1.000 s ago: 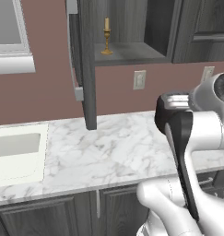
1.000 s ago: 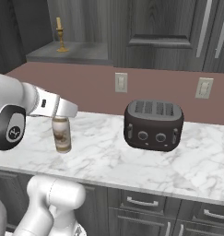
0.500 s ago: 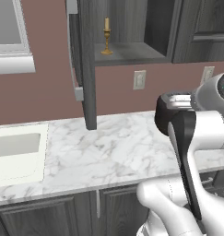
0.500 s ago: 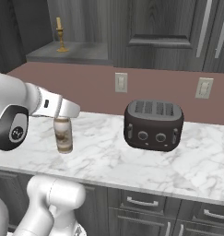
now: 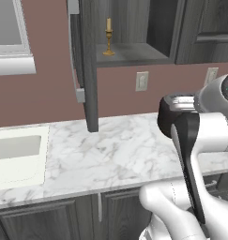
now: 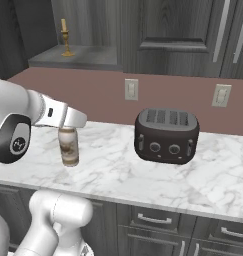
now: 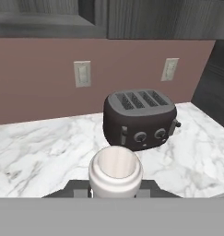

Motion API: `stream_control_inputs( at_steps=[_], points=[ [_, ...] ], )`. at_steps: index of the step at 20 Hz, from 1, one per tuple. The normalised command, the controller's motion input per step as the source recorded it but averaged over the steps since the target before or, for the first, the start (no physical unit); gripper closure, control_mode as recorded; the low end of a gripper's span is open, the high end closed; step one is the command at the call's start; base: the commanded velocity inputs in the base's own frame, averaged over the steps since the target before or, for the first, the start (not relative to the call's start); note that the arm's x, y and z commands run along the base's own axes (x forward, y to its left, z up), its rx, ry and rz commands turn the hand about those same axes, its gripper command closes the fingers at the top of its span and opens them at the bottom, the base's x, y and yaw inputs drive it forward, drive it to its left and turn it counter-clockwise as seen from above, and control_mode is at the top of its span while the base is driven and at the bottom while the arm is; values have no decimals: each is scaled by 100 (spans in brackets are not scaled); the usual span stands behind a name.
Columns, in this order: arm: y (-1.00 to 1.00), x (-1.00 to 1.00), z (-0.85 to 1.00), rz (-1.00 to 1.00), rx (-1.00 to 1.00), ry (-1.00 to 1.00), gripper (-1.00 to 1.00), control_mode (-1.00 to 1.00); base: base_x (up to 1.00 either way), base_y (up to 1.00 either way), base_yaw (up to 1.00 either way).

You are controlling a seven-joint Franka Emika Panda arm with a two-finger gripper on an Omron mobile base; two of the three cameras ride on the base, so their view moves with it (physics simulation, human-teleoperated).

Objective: Get the candle and the liquor from the cabinet and move them to the dining counter.

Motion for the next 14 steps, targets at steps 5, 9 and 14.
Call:
stream_control_inputs(
  at_steps=[5, 9, 14],
  points=[
    [5, 0, 0, 0, 0, 0, 100, 100, -3, 3, 1],
    [0, 0, 0, 0, 0, 0, 100, 100, -54, 0, 17],
    [0, 0, 0, 0, 0, 0, 100, 100, -72, 0, 29]
  ],
)
